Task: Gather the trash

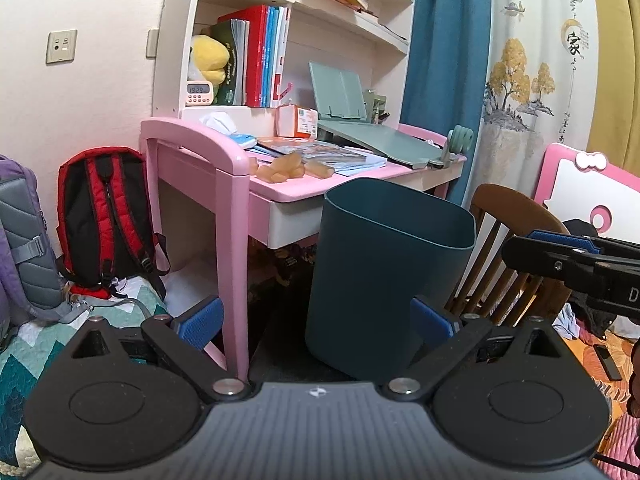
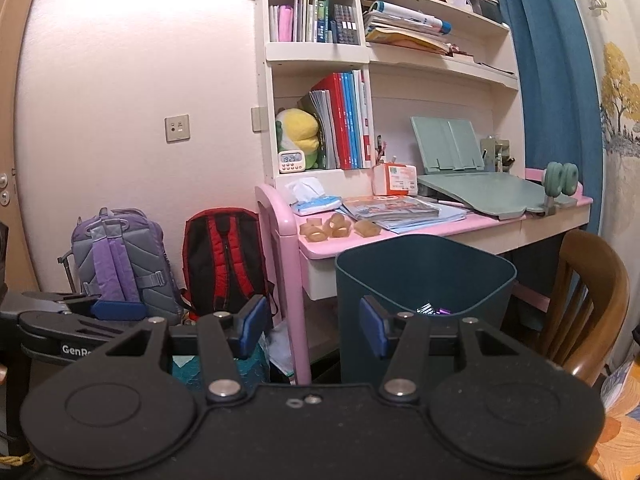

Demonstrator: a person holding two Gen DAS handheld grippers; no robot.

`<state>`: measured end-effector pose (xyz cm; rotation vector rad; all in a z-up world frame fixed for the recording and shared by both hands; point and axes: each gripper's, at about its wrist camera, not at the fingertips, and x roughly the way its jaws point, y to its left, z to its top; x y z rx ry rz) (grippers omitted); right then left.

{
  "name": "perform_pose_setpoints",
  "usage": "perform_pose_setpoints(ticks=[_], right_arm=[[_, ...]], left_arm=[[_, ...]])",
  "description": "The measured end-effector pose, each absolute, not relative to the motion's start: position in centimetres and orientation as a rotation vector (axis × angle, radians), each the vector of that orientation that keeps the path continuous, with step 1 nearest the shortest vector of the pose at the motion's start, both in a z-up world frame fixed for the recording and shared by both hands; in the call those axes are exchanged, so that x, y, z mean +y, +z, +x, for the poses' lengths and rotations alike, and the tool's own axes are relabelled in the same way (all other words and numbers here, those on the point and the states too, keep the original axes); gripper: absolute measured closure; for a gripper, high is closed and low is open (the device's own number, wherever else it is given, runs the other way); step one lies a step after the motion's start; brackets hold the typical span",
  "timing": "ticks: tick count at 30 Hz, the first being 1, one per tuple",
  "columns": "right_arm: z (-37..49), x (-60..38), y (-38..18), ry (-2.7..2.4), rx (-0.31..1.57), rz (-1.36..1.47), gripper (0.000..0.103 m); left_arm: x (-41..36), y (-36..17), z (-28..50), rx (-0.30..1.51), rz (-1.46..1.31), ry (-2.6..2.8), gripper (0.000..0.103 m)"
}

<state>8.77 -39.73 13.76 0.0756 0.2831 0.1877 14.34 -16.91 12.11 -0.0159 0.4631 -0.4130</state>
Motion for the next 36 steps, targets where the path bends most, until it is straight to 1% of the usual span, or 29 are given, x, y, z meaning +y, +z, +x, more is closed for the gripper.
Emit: perform_pose_setpoints(ticks=[18,36], right_arm=[[8.2,-38.7,14.1,0.167,0.254,0.051,0.051],[7.4,-38.1,14.3,0.149,0.238,0.044,0.051]], left_arm=[[-16.8,13.3,13.8,0.392,-0.015,-0.401,0.003],[-17.0,13.6,13.7,0.367,-0.006,-0.41,0.003]])
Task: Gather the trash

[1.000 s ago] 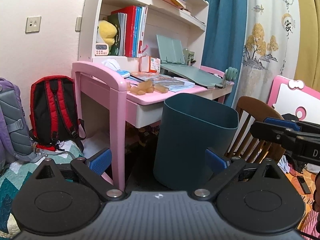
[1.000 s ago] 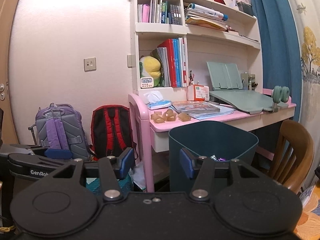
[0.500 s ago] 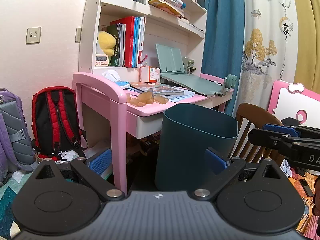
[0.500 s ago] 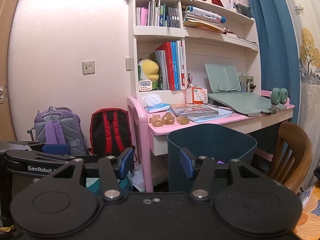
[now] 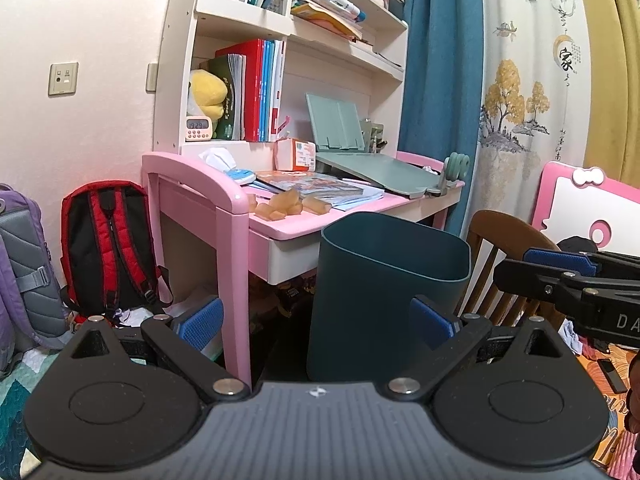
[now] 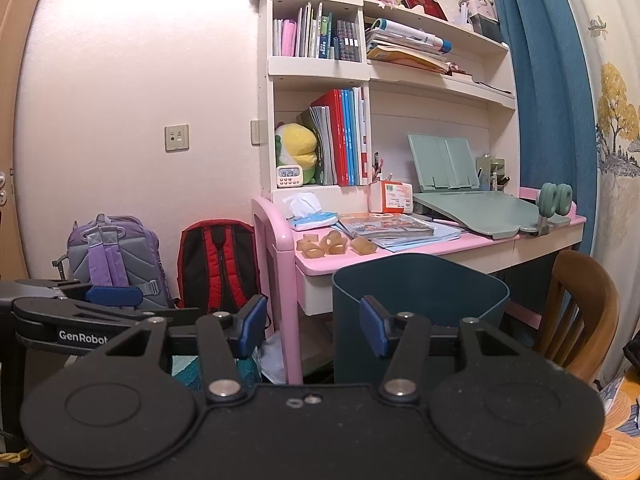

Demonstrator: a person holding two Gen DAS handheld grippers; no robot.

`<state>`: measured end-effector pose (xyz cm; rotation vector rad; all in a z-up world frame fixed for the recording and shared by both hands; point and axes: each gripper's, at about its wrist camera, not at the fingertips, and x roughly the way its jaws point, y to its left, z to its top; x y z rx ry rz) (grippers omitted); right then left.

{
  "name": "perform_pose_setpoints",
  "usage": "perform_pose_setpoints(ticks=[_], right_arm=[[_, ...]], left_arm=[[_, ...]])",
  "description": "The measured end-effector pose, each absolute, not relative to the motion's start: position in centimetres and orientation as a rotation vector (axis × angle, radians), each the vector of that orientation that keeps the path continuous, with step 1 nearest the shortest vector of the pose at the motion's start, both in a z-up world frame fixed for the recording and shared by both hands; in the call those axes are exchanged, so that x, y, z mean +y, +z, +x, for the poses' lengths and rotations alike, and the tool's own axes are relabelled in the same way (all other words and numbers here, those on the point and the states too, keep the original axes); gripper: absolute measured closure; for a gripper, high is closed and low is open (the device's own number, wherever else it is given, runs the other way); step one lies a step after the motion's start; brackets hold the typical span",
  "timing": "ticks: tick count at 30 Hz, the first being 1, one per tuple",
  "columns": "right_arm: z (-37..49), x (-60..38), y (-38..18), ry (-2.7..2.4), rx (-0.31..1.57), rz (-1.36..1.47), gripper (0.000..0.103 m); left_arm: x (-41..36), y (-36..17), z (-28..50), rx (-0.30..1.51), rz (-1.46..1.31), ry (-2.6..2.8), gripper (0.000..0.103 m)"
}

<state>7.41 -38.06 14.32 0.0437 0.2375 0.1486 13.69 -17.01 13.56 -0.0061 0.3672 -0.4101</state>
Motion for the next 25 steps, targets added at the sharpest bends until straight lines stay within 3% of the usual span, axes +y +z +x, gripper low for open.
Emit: perform_pose_setpoints(ticks=[25], right_arm=[[7.77,-38.0,14.27,0.134,0.249,0.057,0.051]], left_arm=[[-17.25,13.23,13.79,0.375,-0.01,-0.437,0.003]])
